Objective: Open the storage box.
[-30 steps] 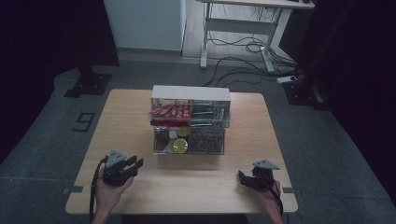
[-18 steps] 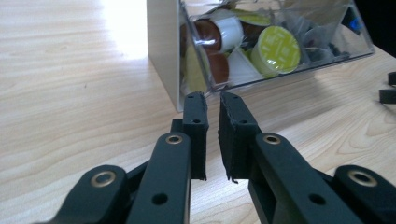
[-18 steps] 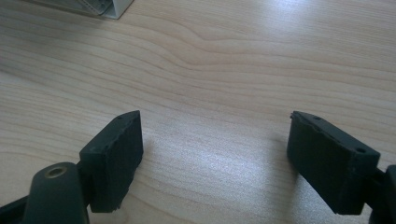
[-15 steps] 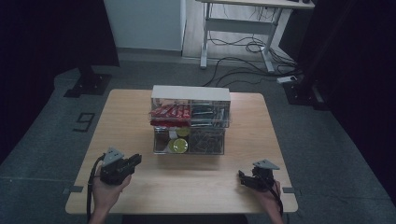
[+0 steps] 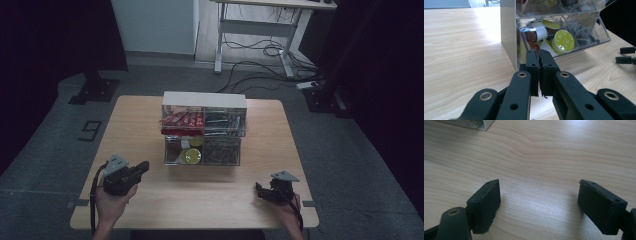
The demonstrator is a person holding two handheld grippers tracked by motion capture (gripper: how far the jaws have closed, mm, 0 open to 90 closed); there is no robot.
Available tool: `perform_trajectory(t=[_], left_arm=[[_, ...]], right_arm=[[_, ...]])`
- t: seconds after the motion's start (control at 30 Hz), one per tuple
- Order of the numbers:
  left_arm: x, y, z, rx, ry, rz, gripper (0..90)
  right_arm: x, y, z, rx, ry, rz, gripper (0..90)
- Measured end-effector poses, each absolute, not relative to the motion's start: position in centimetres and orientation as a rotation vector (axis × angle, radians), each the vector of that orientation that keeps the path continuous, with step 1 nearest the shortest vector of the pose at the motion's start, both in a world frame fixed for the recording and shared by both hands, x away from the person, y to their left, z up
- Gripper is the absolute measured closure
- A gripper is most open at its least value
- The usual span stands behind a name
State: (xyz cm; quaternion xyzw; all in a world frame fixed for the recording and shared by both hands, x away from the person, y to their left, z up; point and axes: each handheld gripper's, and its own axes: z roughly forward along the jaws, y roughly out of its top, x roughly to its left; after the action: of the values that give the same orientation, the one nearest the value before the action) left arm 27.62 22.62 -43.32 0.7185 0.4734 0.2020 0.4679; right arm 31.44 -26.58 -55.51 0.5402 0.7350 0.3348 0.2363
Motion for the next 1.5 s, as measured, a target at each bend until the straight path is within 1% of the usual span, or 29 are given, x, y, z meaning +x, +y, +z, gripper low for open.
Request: perform_trajectory(t=[0.6, 1.5], left_arm=[[28.8, 21.3, -41.1, 1.764, 1.098, 0.449, 88.9], [30.2, 20.0, -38.9, 1.757, 1.048, 0.398, 89.5]], right_arm=[[31.5, -26.6, -55.5, 1.483, 2.010, 0.916, 19.0], [31.5, -26.7, -55.5, 1.488, 2.003, 0.916, 20.3]])
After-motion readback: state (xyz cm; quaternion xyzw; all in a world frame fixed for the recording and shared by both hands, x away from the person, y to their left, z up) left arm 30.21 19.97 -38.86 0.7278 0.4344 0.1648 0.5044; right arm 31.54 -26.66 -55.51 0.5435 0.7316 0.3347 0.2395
